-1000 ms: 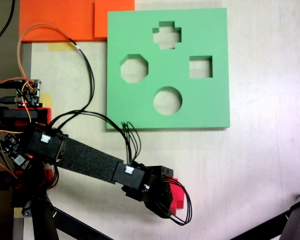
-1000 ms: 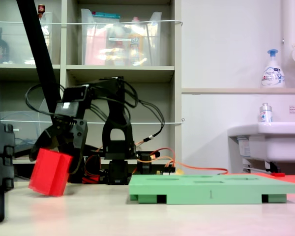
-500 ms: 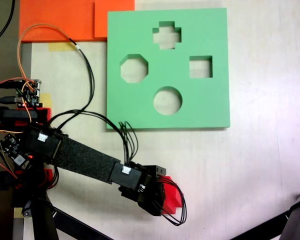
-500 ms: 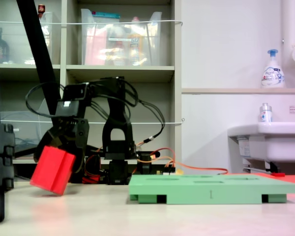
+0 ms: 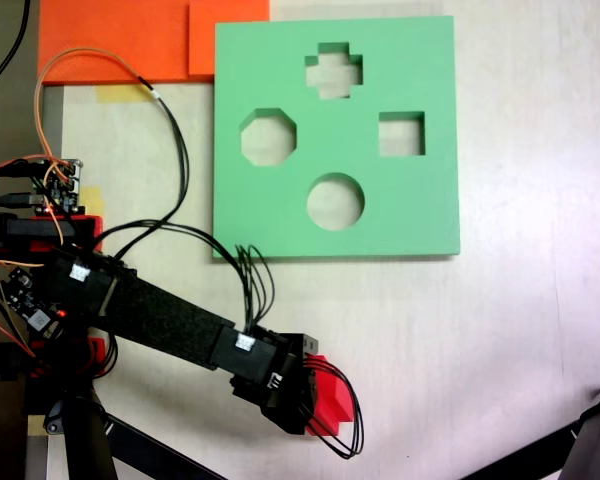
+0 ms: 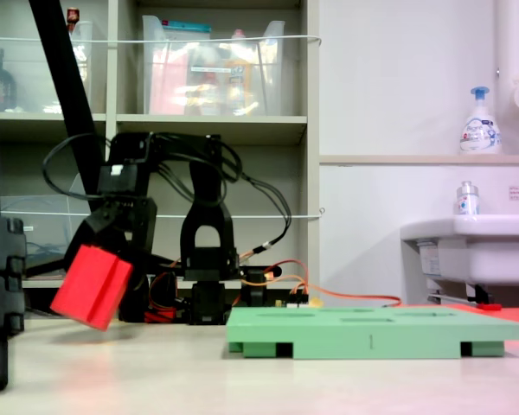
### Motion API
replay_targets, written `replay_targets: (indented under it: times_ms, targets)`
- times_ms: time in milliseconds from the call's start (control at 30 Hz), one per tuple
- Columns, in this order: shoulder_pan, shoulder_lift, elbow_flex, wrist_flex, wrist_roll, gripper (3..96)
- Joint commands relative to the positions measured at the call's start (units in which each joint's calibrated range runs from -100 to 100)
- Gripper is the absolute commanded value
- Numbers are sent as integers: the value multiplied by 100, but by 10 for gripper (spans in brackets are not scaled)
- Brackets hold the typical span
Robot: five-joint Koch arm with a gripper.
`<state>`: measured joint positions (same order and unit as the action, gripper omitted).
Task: Put the cross columnar block into the corresponding hole
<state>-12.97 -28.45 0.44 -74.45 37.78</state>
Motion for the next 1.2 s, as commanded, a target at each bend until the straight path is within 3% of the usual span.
replay_targets:
  times_ms: [33,567,800,1000,1200]
  targets:
    - [5,-479,664,-283,5,388]
    - [503,-576,2299,-985,576,400]
    - [1353,-702,2299,-985,1241,461]
    - [2300,-730,2438,-966,2134,468]
    - [2833,-716,2708,-947,2515,464]
